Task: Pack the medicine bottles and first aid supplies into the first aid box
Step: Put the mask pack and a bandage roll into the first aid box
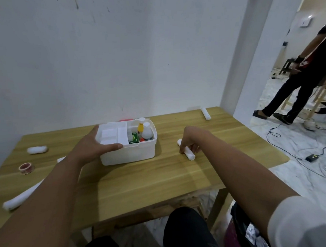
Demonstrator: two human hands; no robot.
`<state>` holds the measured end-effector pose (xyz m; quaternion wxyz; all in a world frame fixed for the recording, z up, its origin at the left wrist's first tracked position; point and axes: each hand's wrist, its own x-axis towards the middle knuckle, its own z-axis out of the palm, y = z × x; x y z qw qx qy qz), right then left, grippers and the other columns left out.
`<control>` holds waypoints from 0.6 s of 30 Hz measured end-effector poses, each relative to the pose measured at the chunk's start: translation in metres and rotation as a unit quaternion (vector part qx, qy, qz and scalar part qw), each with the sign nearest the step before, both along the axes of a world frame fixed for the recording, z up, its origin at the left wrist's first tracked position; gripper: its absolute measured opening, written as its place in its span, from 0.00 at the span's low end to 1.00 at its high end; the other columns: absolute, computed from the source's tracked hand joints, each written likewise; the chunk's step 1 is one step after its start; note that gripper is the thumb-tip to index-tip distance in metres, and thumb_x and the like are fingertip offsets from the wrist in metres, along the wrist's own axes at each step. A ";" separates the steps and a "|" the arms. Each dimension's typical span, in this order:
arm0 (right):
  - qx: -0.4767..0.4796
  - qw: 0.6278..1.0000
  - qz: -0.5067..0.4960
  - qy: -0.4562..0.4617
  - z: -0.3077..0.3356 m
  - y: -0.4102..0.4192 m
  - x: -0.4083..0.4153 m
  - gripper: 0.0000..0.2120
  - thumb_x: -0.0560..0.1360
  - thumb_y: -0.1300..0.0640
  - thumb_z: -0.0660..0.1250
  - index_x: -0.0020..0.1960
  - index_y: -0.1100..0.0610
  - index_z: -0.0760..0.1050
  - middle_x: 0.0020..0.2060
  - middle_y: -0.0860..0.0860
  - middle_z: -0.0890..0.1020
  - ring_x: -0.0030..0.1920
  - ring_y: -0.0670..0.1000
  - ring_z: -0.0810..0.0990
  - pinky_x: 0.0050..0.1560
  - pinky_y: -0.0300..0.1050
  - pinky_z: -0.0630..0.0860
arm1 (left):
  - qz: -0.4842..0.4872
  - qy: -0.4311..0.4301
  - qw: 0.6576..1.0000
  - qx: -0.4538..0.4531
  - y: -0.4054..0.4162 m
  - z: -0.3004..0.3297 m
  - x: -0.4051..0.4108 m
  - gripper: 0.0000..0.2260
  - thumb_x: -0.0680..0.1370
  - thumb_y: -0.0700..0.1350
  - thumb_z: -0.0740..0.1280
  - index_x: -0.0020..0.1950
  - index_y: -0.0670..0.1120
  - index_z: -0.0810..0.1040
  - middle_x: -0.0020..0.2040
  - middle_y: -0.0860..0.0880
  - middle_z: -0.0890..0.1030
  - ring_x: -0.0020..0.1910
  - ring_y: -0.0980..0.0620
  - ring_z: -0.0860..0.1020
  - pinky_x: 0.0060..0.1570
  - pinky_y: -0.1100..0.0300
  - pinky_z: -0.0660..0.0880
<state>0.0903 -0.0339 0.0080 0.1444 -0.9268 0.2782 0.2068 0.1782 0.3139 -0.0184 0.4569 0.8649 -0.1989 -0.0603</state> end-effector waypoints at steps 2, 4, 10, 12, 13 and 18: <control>0.003 1.000 -0.004 -0.004 -0.001 -0.001 0.001 0.17 0.70 0.52 0.81 0.49 0.62 0.81 0.42 0.57 0.88 0.48 0.57 0.88 0.57 0.57 0.83 | 0.003 0.000 1.000 0.000 0.000 0.000 0.000 0.48 0.56 0.70 0.80 0.73 0.63 0.68 0.64 0.56 0.76 0.62 0.49 0.75 0.57 0.44 0.80; 0.016 1.000 -0.010 -0.010 -0.001 -0.004 0.002 0.16 0.71 0.53 0.80 0.49 0.62 0.81 0.44 0.57 0.88 0.49 0.58 0.88 0.58 0.57 0.83 | 0.004 -0.001 1.000 0.002 0.000 0.000 0.000 0.48 0.56 0.70 0.80 0.73 0.62 0.68 0.65 0.56 0.76 0.62 0.48 0.75 0.56 0.44 0.80; 0.061 0.984 -0.076 -0.146 0.010 -0.039 0.015 0.12 0.75 0.58 0.76 0.48 0.65 0.77 0.41 0.62 0.87 0.37 0.56 0.86 0.51 0.52 0.83 | -0.001 0.003 1.000 0.020 0.002 0.002 0.006 0.45 0.60 0.67 0.81 0.74 0.62 0.68 0.65 0.56 0.76 0.60 0.49 0.75 0.55 0.46 0.80; 0.053 0.977 -0.091 -0.183 0.015 -0.059 0.019 0.12 0.77 0.58 0.72 0.39 0.62 0.74 0.39 0.62 0.87 0.33 0.51 0.85 0.51 0.42 0.77 | -0.004 0.003 0.999 0.032 0.002 0.004 0.007 0.47 0.58 0.69 0.80 0.75 0.62 0.67 0.64 0.57 0.76 0.59 0.51 0.75 0.52 0.51 0.79; 0.051 0.972 -0.100 -0.206 0.017 -0.070 0.021 0.12 0.76 0.58 0.72 0.39 0.61 0.73 0.40 0.63 0.87 0.37 0.52 0.86 0.51 0.41 0.78 | -0.006 -0.001 0.999 0.036 0.001 0.005 0.007 0.47 0.59 0.69 0.81 0.75 0.62 0.67 0.64 0.56 0.76 0.59 0.51 0.75 0.49 0.55 0.77; 0.000 0.949 -0.140 -0.282 0.029 -0.124 0.034 0.11 0.72 0.61 0.75 0.41 0.61 0.73 0.38 0.60 0.83 0.39 0.59 0.85 0.42 0.52 0.82 | -0.002 0.007 0.998 0.066 0.001 0.008 0.011 0.52 0.55 0.74 0.78 0.76 0.64 0.66 0.66 0.56 0.77 0.60 0.50 0.76 0.47 0.56 0.74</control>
